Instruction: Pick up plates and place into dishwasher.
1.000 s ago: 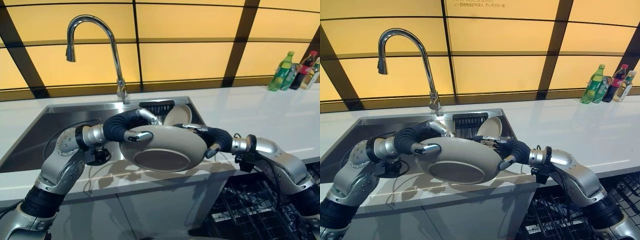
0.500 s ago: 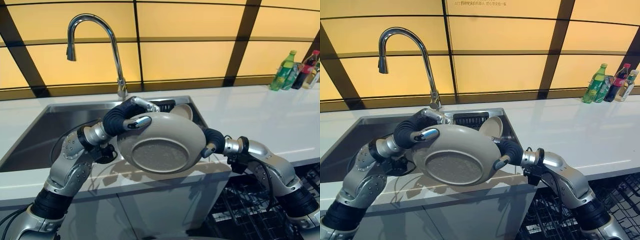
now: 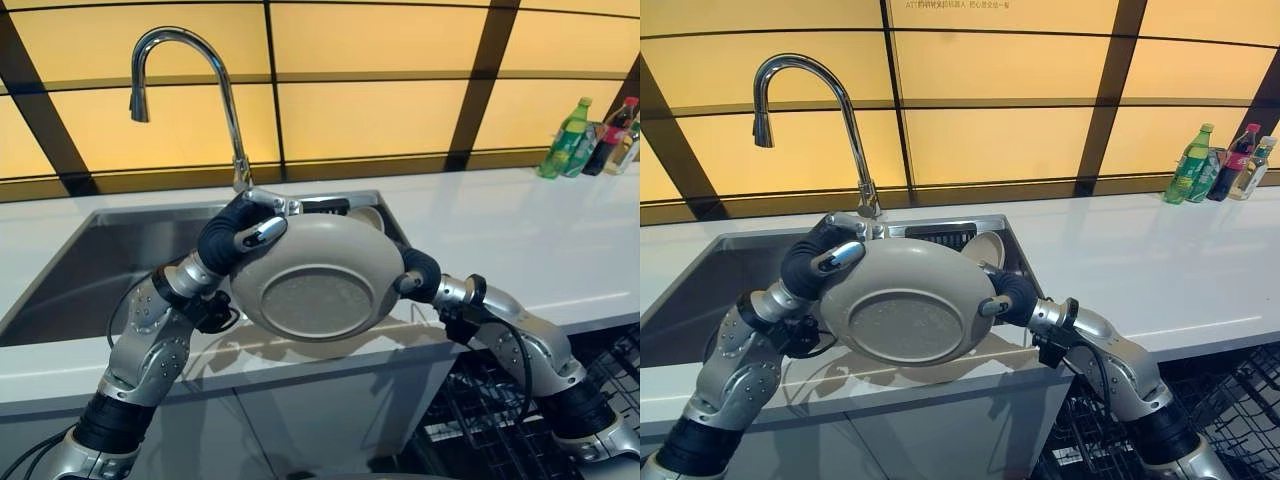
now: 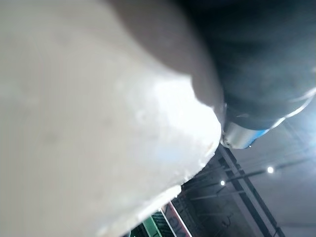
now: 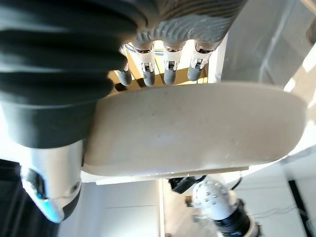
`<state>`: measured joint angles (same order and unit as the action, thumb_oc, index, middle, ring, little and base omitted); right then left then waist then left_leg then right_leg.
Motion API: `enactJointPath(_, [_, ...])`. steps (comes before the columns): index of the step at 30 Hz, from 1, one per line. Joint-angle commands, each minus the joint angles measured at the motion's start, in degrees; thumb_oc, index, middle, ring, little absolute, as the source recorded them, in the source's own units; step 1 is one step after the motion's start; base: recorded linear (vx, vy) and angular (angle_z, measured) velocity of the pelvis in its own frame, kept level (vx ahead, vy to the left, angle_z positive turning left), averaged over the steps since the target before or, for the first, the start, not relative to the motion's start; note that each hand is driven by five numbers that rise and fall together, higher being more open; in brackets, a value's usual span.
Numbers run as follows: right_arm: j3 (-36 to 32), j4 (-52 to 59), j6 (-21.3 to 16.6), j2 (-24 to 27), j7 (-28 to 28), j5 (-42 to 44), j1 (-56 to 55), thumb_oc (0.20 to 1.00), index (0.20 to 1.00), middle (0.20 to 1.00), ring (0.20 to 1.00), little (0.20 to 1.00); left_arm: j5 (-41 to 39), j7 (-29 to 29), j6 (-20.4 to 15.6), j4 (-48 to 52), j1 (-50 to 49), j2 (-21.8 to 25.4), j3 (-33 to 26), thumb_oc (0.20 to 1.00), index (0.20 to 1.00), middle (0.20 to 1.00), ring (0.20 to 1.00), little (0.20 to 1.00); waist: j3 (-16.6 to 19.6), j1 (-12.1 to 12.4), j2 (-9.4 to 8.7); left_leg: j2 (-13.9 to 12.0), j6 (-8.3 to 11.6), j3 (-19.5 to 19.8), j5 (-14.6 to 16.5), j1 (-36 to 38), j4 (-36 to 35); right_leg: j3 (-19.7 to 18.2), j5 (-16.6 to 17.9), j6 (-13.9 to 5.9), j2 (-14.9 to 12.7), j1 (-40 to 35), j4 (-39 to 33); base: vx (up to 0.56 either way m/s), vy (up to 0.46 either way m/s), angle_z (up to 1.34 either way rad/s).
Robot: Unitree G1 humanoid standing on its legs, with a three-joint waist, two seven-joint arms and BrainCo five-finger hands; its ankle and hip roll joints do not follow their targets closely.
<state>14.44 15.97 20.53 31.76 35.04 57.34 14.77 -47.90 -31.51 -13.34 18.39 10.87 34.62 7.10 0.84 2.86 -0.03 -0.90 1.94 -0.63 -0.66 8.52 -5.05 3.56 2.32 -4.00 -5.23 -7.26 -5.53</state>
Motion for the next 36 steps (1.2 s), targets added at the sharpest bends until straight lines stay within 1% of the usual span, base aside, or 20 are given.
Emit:
enactJointPath(1, [5.3, 6.6, 0.7, -4.5, -1.3, 2.3, 0.6, 0.200, 0.200, 0.200, 0.200, 0.200, 0.7, 1.0, -3.8, -0.1, 5.4, -4.0, 3.5, 0.200, 0.200, 0.200, 0.200, 0.200, 1.6, 1.4, -1.09, -1.0, -0.40, -0.6, 2.8, -0.6, 0.1, 3.2, -1.3, -2.11, -2.0, 0.0, 0.5, 0.00, 0.000, 0.00])
enactJointPath(6, [5.8, 6.6, 0.7, -5.5, -1.3, 0.5, 0.1, 0.200, 0.200, 0.200, 0.200, 0.200, 1.1, 1.4, -3.8, -0.1, 5.5, -4.8, 3.7, 0.200, 0.200, 0.200, 0.200, 0.200, 1.6, 1.2, -0.97, -1.0, -0.35, -0.8, 2.7, -0.7, 0.1, 3.2, -1.2, -2.08, -1.9, 0.1, 0.5, -0.01, -0.004, -0.01])
enactJointPath(12, [5.3, 6.5, 1.7, -4.9, -1.2, -0.1, -0.5, 0.200, 0.200, 0.200, 0.200, 0.200, 0.9, 1.7, -3.7, 0.0, 5.4, -5.0, 3.4, 0.200, 0.200, 0.200, 0.200, 0.200, 1.6, 1.0, -0.97, -1.1, -0.21, -0.8, 2.7, -0.7, 0.1, 3.0, -1.3, -1.95, -1.5, 0.1, 0.5, -0.01, -0.006, -0.03])
enactJointPath(19, [5.2, 6.4, 1.9, -4.7, -1.0, -0.7, -0.7, 0.200, 0.200, 0.200, 0.200, 0.200, 0.9, 2.3, -3.8, -0.2, 5.2, -5.5, 3.4, 0.200, 0.200, 0.200, 0.200, 0.200, 1.5, 0.9, -0.99, -1.2, -0.02, -0.5, 2.6, -0.6, 0.1, 3.2, -1.4, -1.78, -1.3, -0.1, 0.5, 0.00, 0.000, 0.00])
enactJointPath(23, [5.1, 6.4, 1.3, -5.0, -1.7, -1.4, -0.6, 0.200, 0.200, 0.200, 0.200, 0.200, 0.5, 2.8, -3.5, -0.3, 4.9, -5.6, 3.0, 0.200, 0.200, 0.200, 0.200, 0.200, 1.5, 1.1, -0.97, -1.2, 0.01, -0.4, 2.7, -0.6, 0.1, 3.3, -1.5, -1.73, -1.2, -0.2, 0.5, 0.00, 0.000, 0.00])
enactJointPath(25, [5.0, 6.2, 0.6, -5.2, -2.9, -1.5, -0.4, 0.200, 0.200, 0.200, 0.200, 0.200, 0.0, 4.0, -2.6, -0.4, 4.8, -6.0, 2.9, 0.200, 0.200, 0.200, 0.200, 0.200, 1.5, 1.1, -0.95, -1.1, 0.01, -0.2, 2.6, -0.7, 0.1, 3.2, -1.5, -1.66, -1.1, -0.2, 0.5, -0.02, 0.001, 0.00])
enactJointPath(26, [4.8, 5.9, -0.2, -5.2, -3.4, -1.7, -0.3, 0.200, 0.200, 0.200, 0.200, 0.200, -0.9, 4.8, -1.4, -0.6, 4.8, -6.3, 2.8, 0.351, 0.351, 0.351, 0.351, 0.351, 1.5, 1.0, -0.92, -1.1, -0.02, -0.2, 2.6, -0.7, 0.1, 3.2, -1.5, -1.66, -1.1, -0.1, 0.5, -0.04, 0.004, 0.01])
enactJointPath(27, [4.6, 5.8, -0.4, -5.4, -3.9, -1.8, -0.2, 0.200, 0.200, 0.200, 0.200, 0.200, -1.4, 5.5, -0.9, -0.9, 4.7, -6.6, 2.7, 0.733, 0.733, 0.733, 0.733, 0.733, 1.4, 1.0, -0.90, -1.1, -0.01, -0.2, 2.6, -0.7, 0.1, 3.1, -1.5, -1.63, -1.0, -0.1, 0.5, -0.04, 0.003, 0.01])
enactJointPath(28, [4.4, 5.7, -0.6, -5.6, -4.1, -2.1, -0.4, 0.200, 0.200, 0.200, 0.200, 0.200, -2.0, 6.5, -0.5, -1.1, 4.5, -6.9, 2.6, 1.000, 1.000, 1.000, 1.000, 1.000, 1.4, 0.9, -0.88, -1.1, -0.01, -0.2, 2.7, -0.6, 0.1, 3.1, -1.5, -1.62, -1.0, -0.1, 0.5, 0.00, 0.000, 0.00])
enactJointPath(31, [3.2, 5.1, -1.4, -5.9, -4.9, -3.5, -0.5, 0.200, 0.200, 0.200, 0.200, 0.200, -3.8, 9.2, 0.0, -2.1, 3.8, -7.9, 1.8, 1.000, 1.000, 1.000, 1.000, 1.000, 1.5, 0.8, -0.83, -1.2, -0.02, -0.4, 2.8, -0.6, 0.1, 3.2, -1.5, -1.64, -1.1, -0.3, 0.5, -0.04, -0.001, 0.04])
enactJointPath(33, [2.3, 4.8, -2.1, -6.3, -6.6, -4.9, -0.5, 0.200, 0.200, 0.200, 0.200, 0.200, -1.9, 12.8, -1.7, -2.2, 3.2, -8.5, 0.8, 1.000, 1.000, 1.000, 1.000, 1.000, 1.6, 0.8, -0.82, -1.2, 0.02, -0.5, 2.8, -0.6, 0.1, 3.2, -1.6, -1.59, -1.0, -0.3, 0.5, -0.05, -0.010, 0.06])
enactJointPath(35, [1.2, 4.4, -2.7, -6.0, -8.0, -5.7, -0.4, 0.200, 0.200, 0.200, 0.200, 0.200, -2.1, 14.9, -2.7, -2.6, 3.0, -8.6, -0.2, 1.000, 1.000, 1.000, 1.000, 1.000, 1.6, 0.7, -0.87, -1.2, -0.01, -0.5, 2.8, -0.5, 0.1, 3.2, -1.7, -1.64, -1.0, -0.3, 0.5, -0.04, -0.013, 0.03])
enactJointPath(36, [0.0, 4.2, -3.2, -5.8, -9.2, -6.4, -0.3, 0.200, 0.200, 0.200, 0.200, 0.200, -2.1, 17.0, -4.0, -2.8, 2.8, -8.7, -1.5, 1.000, 1.000, 1.000, 1.000, 1.000, 1.7, 0.6, -0.86, -1.2, -0.01, -0.5, 2.8, -0.5, 0.1, 3.1, -1.7, -1.56, -0.9, -0.3, 0.5, -0.04, -0.020, 0.03])
